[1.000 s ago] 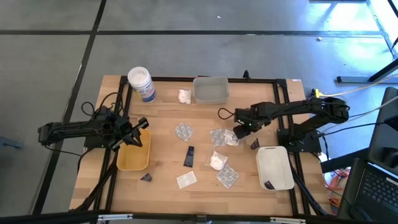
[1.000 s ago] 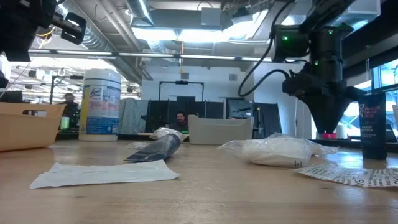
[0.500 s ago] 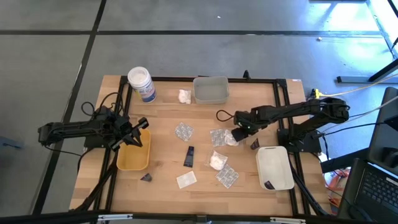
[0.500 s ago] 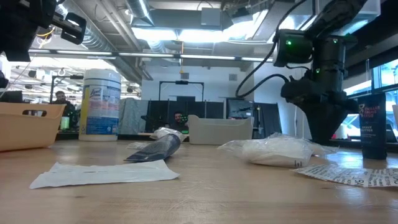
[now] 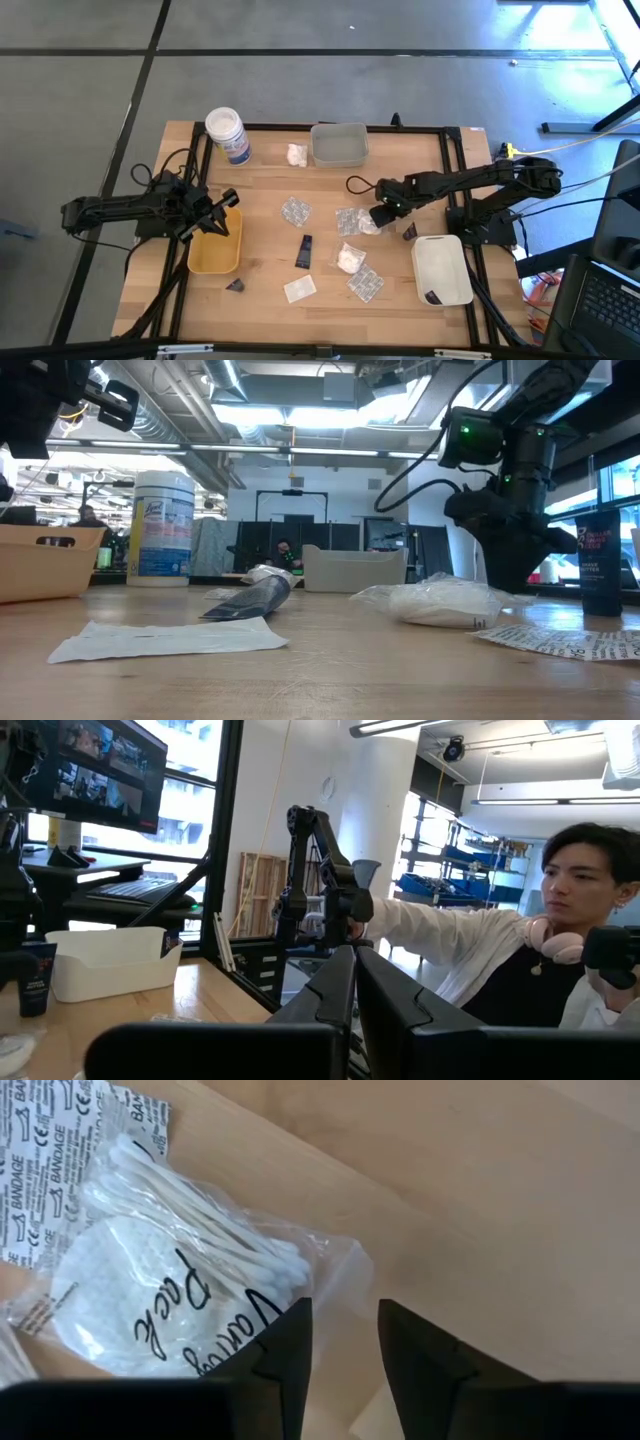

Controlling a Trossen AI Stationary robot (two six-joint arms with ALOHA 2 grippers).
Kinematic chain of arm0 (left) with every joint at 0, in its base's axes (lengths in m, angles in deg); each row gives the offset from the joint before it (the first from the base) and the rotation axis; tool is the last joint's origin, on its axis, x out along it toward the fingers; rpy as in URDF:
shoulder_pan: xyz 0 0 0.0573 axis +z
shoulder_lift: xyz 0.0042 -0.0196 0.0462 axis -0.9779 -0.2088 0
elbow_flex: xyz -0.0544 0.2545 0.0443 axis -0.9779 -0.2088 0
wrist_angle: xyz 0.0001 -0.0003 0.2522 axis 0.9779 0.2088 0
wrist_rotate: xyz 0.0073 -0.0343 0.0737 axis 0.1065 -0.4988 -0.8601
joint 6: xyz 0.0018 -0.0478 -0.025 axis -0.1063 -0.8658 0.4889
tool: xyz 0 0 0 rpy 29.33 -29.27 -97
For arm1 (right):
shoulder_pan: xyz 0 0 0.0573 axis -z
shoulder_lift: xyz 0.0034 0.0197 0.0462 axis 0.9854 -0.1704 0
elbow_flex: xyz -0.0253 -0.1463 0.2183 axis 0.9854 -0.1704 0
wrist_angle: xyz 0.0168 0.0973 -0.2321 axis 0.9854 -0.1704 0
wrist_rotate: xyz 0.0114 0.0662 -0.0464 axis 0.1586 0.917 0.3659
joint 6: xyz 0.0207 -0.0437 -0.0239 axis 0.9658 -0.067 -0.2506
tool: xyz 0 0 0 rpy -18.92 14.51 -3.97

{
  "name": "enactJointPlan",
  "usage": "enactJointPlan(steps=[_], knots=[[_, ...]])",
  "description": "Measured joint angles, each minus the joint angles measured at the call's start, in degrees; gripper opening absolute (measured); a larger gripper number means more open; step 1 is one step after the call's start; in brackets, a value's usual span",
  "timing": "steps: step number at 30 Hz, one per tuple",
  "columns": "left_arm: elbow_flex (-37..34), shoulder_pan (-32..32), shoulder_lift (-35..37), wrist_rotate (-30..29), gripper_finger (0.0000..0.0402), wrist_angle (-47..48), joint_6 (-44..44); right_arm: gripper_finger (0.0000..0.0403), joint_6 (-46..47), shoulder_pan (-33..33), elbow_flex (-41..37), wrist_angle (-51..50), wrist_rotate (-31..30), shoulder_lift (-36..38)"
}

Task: Pick & Place Travel size toiletries
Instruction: Put the white cotton pack into the gray bin

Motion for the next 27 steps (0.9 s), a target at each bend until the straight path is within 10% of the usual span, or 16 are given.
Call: enactJointPlan(steps=[27], knots=[[0.0, 0.0, 0.0, 0.0, 0.0013, 0.0, 0.0, 0.0038, 0.6, 0.0, -2.6, 2.1, -0.1, -0.2]])
